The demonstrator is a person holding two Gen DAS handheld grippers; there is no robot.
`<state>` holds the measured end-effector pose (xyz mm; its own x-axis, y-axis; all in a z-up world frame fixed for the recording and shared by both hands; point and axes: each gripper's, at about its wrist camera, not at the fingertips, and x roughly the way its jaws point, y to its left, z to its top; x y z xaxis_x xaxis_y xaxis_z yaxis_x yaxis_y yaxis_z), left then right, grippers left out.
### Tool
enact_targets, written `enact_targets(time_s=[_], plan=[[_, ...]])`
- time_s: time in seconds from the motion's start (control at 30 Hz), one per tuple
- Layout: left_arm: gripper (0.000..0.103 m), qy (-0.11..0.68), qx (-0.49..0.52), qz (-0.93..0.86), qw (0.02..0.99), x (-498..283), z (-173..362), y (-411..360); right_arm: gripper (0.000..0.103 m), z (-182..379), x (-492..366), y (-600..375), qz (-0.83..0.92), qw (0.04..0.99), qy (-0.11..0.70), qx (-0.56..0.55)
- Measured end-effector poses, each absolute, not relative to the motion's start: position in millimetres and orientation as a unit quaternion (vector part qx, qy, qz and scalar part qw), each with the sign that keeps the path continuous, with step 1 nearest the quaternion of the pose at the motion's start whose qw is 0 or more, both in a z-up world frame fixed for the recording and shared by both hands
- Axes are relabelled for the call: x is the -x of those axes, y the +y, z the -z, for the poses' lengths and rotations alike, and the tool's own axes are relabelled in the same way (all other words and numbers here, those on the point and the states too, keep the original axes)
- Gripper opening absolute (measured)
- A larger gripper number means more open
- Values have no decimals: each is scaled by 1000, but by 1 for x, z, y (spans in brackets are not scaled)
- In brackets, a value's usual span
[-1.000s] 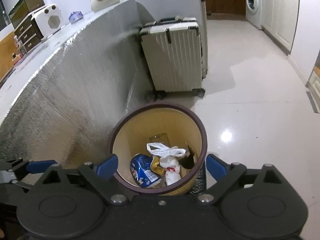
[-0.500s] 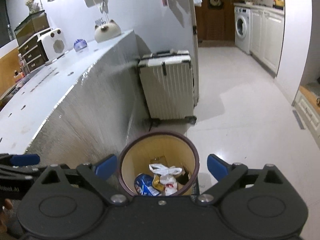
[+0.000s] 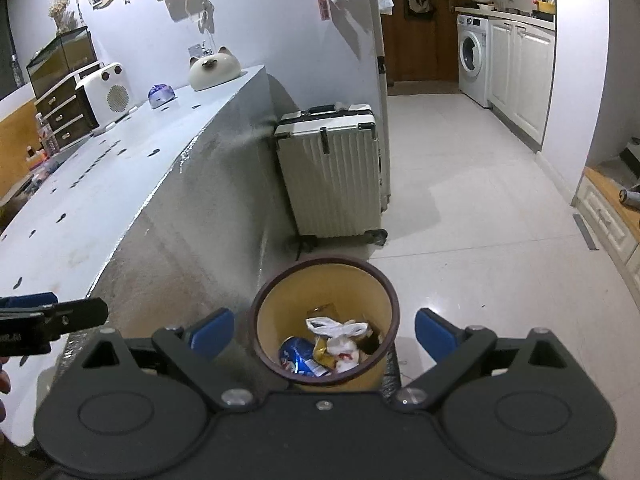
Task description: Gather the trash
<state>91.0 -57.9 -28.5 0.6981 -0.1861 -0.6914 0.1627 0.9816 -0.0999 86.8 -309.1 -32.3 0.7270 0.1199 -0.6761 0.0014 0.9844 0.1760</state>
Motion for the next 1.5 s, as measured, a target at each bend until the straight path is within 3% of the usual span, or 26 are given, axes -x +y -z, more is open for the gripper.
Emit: enact_targets(time_s=[1.5], plan=[[103, 397, -16, 62, 916, -67, 53, -32, 98, 46, -55, -286, 13, 920, 390, -44]])
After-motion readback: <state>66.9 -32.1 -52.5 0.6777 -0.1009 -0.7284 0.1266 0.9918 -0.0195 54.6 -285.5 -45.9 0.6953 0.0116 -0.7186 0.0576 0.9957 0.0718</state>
